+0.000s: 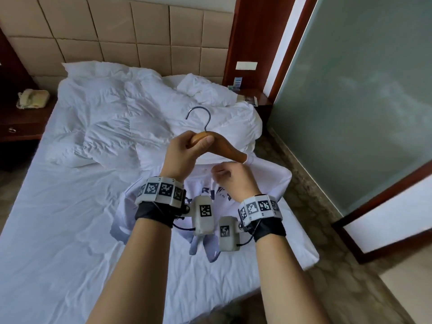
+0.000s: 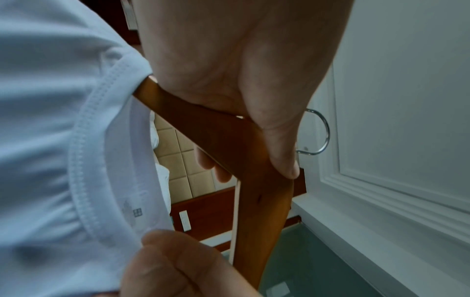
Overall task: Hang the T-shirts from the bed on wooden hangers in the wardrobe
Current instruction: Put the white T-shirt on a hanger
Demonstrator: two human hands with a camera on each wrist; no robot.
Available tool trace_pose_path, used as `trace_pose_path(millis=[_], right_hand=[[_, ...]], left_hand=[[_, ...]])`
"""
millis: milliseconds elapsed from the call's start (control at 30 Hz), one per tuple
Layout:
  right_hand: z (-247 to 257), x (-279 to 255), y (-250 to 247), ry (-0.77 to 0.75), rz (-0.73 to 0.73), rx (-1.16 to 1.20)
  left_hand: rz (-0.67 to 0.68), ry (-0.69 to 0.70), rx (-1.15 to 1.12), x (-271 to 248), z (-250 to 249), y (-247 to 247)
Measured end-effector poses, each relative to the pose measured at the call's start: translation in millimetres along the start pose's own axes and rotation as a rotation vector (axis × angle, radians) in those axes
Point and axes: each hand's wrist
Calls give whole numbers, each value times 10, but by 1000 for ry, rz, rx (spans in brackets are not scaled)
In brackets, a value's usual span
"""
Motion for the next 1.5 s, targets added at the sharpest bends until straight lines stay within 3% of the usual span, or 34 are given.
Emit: trace_pose_path(millis=[134, 234, 367, 467, 501, 601, 668, 1001, 1168, 1302, 1502], right_hand=[[-129, -204, -305, 82, -79, 87], [-168, -357, -624, 41, -175, 152], [-212, -573, -1094, -102, -471, 202], [-303, -731, -1538, -213, -663, -41], [-339, -793, -1711, -197, -619, -130], [-502, -980, -2229, 36, -395, -313], [-640, -1121, -2566, 109, -382, -335], [-1190, -2175, -4441, 178, -602, -355], [-1419, -2749, -5363, 217, -747, -377], [-1575, -3197, -6037, 266, -861, -429], [-1860, -3770, -7007, 403, -923, -583]], left_hand=[[53, 10, 5, -35, -84, 331], [83, 18, -12, -66, -211, 596], [125, 47, -9, -101, -439, 966], [157, 77, -7, -160, -678, 1308], [171, 89, -11, -182, -769, 1448], [225, 139, 22, -272, -1051, 1931], [264, 170, 52, -355, -1253, 2298], [554, 400, 186, -620, -2318, 4280], [711, 515, 483, -741, -2864, 5200], [666, 666, 733, -858, -3206, 5916], [762, 837, 793, -1019, -3671, 7115]])
Point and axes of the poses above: each hand's wrist, its own x-axis towards the middle knuckle, its own y-axis out of the palm, z = x × y, and after that the axes turned 7 degrees about x, right-handed
